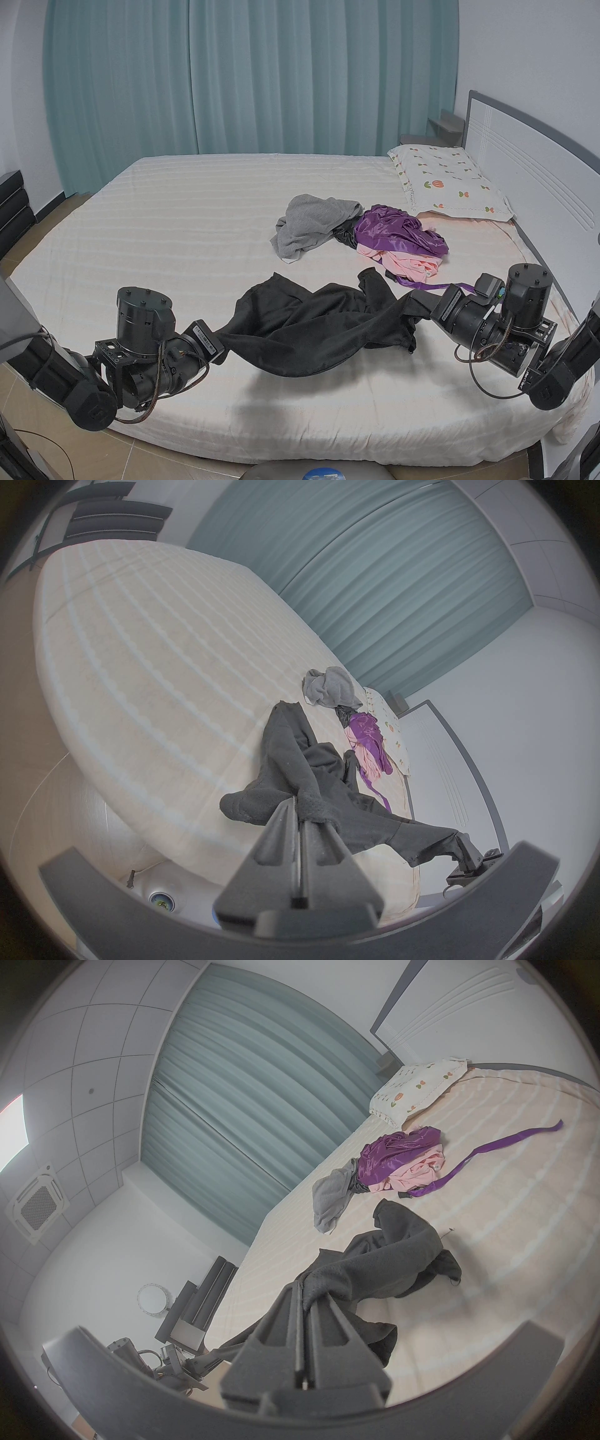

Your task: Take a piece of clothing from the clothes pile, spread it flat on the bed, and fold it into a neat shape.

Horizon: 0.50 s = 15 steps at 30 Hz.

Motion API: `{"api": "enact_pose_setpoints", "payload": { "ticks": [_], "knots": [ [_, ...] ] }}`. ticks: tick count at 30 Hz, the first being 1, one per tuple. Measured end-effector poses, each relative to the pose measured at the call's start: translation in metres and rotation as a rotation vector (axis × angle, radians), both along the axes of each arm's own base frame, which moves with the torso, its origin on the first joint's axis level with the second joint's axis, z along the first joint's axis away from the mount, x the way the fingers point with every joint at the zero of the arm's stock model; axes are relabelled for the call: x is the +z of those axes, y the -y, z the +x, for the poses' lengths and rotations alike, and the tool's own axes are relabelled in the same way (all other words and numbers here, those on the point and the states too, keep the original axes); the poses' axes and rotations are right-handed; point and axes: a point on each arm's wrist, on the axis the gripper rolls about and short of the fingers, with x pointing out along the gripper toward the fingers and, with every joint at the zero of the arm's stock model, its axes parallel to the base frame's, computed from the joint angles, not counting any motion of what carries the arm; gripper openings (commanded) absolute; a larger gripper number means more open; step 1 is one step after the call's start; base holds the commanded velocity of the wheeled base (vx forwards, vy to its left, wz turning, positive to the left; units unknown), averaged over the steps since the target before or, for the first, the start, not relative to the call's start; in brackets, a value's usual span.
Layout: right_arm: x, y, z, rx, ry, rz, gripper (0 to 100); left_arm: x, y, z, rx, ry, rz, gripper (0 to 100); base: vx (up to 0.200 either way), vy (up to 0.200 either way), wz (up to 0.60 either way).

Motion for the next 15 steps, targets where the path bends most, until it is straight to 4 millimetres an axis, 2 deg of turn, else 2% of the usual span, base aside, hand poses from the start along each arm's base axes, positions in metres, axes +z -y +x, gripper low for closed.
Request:
{"api": "enact_pose_setpoints", "payload": {
  "ticks": [15],
  "knots": [
    [0.0023,0.0015,0.0003,-0.008,0.010,0.003,0,0.0001,-0.0006,0.0006,0.004,0.002,-0.001,0,0.000,0.000,0.00]
  ]
}}
